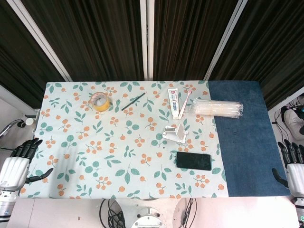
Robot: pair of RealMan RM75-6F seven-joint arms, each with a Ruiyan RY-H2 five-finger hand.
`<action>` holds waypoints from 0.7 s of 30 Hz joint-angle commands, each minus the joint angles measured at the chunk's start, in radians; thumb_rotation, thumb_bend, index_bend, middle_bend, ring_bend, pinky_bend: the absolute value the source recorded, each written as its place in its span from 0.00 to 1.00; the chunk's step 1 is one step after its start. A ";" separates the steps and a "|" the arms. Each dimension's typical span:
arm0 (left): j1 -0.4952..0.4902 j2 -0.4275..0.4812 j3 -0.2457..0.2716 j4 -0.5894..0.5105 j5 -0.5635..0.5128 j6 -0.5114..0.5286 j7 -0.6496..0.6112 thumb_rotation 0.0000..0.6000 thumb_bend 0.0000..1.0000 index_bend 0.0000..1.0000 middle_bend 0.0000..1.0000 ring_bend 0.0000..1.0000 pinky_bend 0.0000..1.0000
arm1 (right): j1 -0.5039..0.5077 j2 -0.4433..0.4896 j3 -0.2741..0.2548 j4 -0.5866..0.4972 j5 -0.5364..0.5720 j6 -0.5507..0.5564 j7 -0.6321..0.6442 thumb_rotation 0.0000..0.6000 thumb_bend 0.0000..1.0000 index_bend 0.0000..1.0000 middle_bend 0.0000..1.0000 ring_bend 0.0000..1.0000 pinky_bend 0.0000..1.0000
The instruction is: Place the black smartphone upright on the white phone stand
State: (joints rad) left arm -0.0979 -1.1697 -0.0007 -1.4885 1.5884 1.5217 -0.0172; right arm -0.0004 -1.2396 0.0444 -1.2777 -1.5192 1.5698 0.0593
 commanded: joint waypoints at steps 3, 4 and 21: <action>-0.001 -0.004 0.001 0.006 0.005 0.002 -0.006 0.48 0.15 0.10 0.09 0.10 0.21 | 0.001 0.003 0.002 -0.006 -0.004 0.002 -0.003 1.00 0.20 0.00 0.00 0.00 0.00; -0.001 -0.005 0.001 0.006 0.006 0.002 -0.007 0.48 0.15 0.10 0.09 0.10 0.21 | 0.001 0.004 0.003 -0.008 -0.004 0.003 -0.003 1.00 0.20 0.00 0.00 0.00 0.00; -0.008 -0.010 0.001 0.016 -0.004 -0.020 -0.024 0.49 0.15 0.10 0.09 0.10 0.21 | 0.043 -0.015 -0.029 -0.216 -0.033 -0.091 -0.236 1.00 0.18 0.00 0.00 0.00 0.00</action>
State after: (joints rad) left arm -0.1059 -1.1777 0.0001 -1.4743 1.5838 1.5018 -0.0389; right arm 0.0266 -1.2389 0.0199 -1.4601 -1.5382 1.4976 -0.1388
